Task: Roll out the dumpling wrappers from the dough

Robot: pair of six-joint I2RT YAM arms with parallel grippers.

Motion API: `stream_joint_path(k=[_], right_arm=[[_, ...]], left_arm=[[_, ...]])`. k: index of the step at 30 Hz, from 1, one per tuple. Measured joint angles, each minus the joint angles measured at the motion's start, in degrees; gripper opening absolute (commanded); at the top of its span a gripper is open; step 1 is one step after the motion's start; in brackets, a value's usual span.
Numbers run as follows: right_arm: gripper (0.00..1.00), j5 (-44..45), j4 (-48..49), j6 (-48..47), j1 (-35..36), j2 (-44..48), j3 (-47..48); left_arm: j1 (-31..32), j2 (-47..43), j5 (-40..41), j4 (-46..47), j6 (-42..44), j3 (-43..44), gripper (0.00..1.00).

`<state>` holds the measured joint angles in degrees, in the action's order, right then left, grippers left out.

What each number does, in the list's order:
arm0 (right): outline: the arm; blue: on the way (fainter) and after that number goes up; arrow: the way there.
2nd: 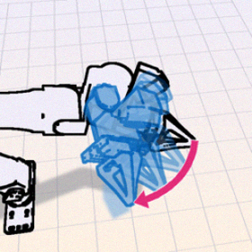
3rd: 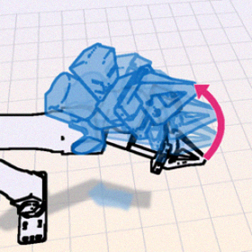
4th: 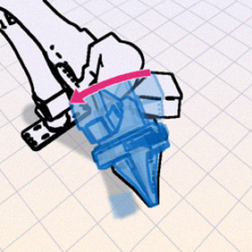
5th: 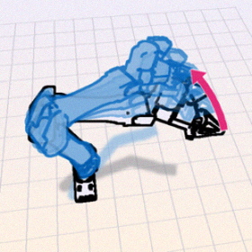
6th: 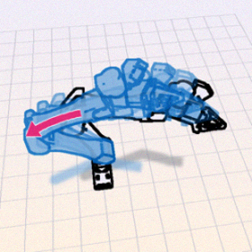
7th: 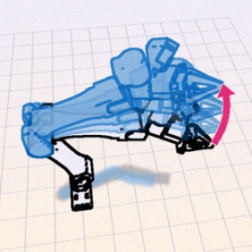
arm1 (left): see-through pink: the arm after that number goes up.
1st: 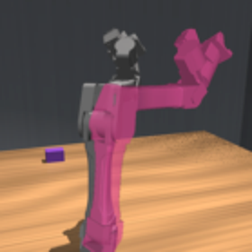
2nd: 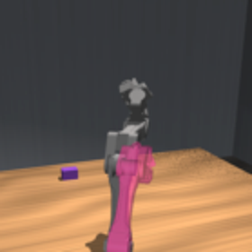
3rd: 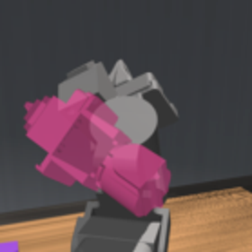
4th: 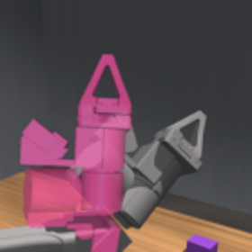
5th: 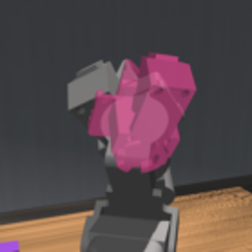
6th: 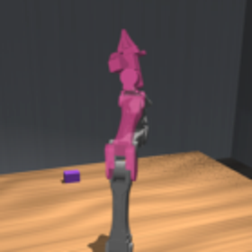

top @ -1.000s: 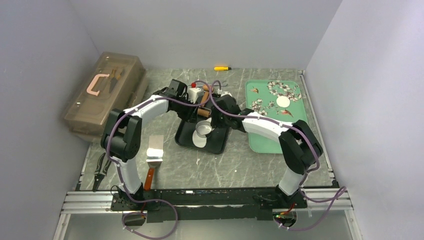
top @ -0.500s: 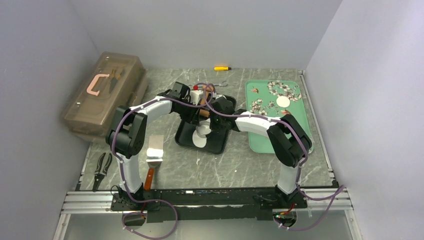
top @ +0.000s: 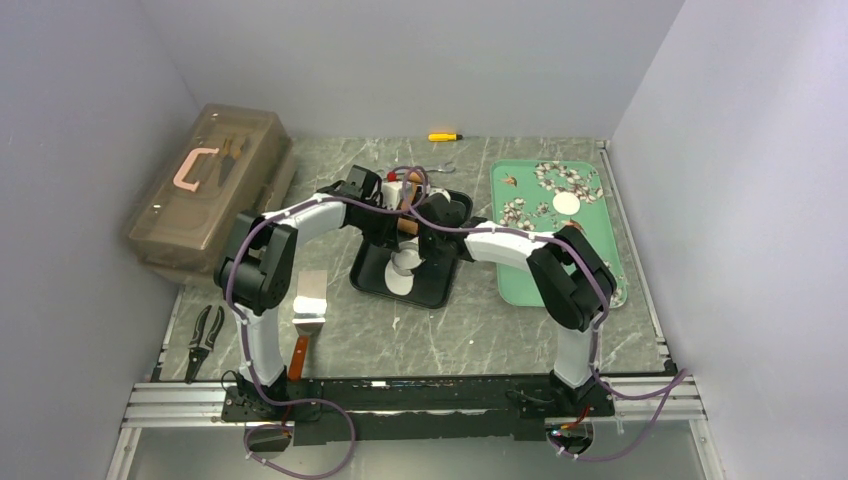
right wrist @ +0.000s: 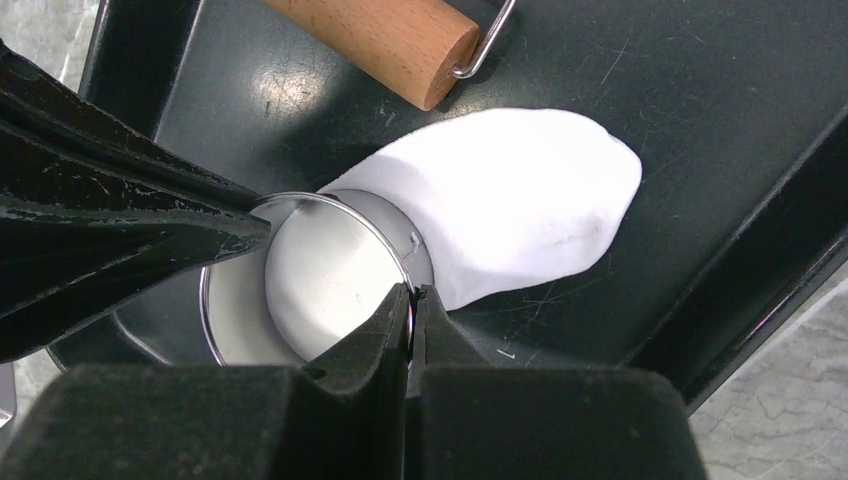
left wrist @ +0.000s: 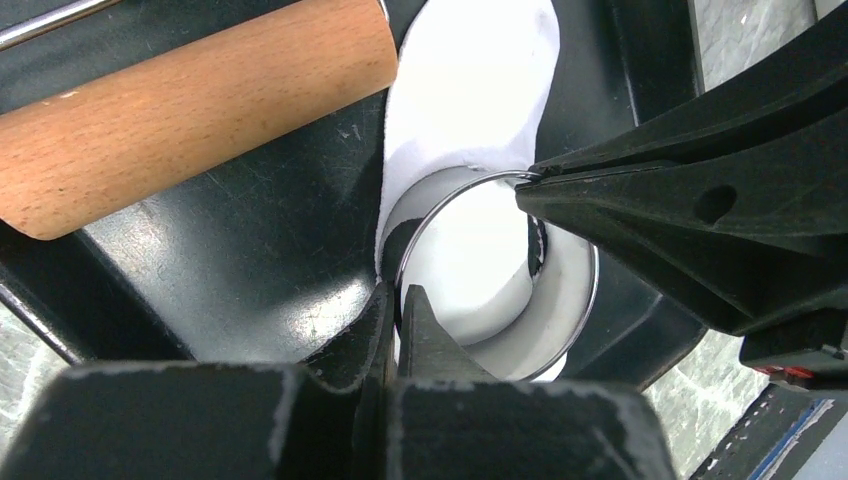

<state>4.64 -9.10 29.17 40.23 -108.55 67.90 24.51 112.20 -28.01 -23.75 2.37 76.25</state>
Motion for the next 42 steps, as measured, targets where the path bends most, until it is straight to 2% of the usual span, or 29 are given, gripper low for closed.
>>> stream_joint_path(k=[14,18,25,29,36,42], right_arm=[[0.00,1.5,-2.8,2.2,0.1,-1.8,2.5],[0.00,2.1,-0.8,4.5,0.6,-0.2,-0.2],[0.00,1.6,-3.8,4.0,-0.3,-2.1,3.2],[0.00,0.8,-8.0,2.8,-0.7,-3.7,6.5],[0.00,1.4,-3.2,5.2,0.5,-1.4,1.8],[0.00,1.3,-8.0,4.0,0.3,-3.7,6.4]], left_arm=[[-2.2,3.2,-5.9,0.8,-2.0,1.3,0.00],[-2.7,4.3,-7.8,0.0,-2.0,2.6,0.00],[-2.8,1.4,-8.9,7.1,-1.9,-3.9,0.00],[-3.0,2.1,-9.7,7.1,-2.0,-3.7,0.00],[-5.2,5.2,-14.8,3.5,-5.3,0.9,0.00],[-5.2,3.0,-14.0,7.5,-5.9,-3.3,0.00]])
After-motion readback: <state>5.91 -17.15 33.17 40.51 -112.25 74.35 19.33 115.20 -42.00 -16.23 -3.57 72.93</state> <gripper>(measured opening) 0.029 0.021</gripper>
